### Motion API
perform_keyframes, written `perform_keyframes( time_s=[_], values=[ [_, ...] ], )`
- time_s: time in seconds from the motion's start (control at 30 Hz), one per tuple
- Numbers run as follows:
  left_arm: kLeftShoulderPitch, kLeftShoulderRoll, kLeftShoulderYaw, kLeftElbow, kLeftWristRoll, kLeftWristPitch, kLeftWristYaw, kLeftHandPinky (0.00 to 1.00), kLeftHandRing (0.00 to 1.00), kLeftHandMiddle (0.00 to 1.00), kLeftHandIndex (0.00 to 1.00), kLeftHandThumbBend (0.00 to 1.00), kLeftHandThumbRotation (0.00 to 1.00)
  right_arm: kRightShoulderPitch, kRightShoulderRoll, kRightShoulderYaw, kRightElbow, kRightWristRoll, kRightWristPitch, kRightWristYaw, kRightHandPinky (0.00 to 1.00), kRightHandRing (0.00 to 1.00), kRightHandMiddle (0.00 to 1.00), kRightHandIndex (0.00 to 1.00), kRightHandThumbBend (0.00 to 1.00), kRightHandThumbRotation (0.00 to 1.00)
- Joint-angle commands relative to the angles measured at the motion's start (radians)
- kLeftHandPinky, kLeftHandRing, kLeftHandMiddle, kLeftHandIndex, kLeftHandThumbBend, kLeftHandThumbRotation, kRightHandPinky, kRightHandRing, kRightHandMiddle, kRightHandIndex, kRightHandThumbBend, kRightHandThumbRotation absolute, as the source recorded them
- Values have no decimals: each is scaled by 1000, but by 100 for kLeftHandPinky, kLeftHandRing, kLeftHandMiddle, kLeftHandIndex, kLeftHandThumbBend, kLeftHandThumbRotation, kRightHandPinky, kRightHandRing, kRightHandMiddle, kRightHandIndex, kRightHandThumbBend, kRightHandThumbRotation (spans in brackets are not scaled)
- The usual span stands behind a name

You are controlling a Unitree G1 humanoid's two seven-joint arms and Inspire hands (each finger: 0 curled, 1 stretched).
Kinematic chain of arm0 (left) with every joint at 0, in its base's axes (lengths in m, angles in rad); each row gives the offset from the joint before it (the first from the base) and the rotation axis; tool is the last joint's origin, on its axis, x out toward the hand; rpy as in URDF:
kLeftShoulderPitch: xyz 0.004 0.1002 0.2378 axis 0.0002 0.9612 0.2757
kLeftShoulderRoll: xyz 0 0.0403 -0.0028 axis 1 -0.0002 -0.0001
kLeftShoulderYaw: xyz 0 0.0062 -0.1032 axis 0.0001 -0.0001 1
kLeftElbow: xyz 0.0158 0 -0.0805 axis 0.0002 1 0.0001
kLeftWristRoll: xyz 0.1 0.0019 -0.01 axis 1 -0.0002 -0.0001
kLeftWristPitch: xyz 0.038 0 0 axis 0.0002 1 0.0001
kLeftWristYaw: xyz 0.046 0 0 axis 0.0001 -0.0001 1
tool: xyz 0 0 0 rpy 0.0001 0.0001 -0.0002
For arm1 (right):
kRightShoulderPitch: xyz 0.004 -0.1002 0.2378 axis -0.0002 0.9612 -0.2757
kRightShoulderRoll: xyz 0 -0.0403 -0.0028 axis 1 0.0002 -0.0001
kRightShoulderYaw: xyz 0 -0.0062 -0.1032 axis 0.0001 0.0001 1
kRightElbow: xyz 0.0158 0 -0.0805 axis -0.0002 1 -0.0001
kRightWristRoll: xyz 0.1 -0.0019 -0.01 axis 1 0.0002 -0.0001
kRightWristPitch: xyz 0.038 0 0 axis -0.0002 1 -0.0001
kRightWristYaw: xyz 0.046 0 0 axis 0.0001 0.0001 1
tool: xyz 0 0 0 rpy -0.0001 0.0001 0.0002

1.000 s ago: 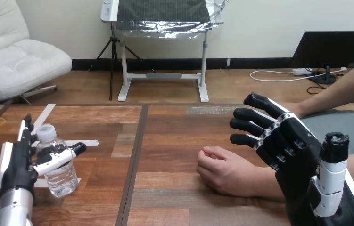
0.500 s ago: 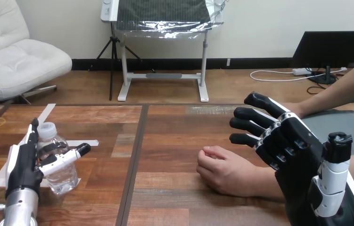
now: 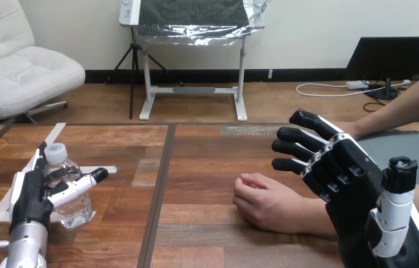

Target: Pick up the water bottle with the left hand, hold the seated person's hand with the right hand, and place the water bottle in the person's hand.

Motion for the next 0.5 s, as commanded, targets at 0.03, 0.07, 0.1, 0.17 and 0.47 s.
perform_keyframes(
  time_s=[0.03, 0.07, 0.1, 0.17, 0.47],
  values=[
    [-99, -15, -8, 32, -12, 11, 6, 100, 100, 100, 100, 92, 25, -38, -4, -12, 3, 13, -29, 11, 72, 78, 78, 81, 81, 100],
    [-102, -16, -8, 38, -12, 8, 8, 100, 100, 100, 100, 92, 25, -38, -4, -13, 3, 13, -29, 11, 72, 78, 78, 81, 81, 100],
    [-105, -16, -7, 43, -13, 6, 10, 100, 100, 100, 100, 92, 25, -38, -4, -13, 3, 13, -29, 11, 72, 78, 78, 81, 81, 100],
    [-110, -19, -8, 52, -13, 1, 15, 100, 100, 100, 100, 92, 25, -38, -4, -14, 4, 13, -31, 12, 72, 78, 78, 81, 81, 100],
    [-144, -28, -21, 100, -5, 4, 54, 94, 96, 96, 96, 95, 21, -36, -5, -18, 0, 24, -26, 16, 72, 78, 78, 81, 80, 100]
  ],
)
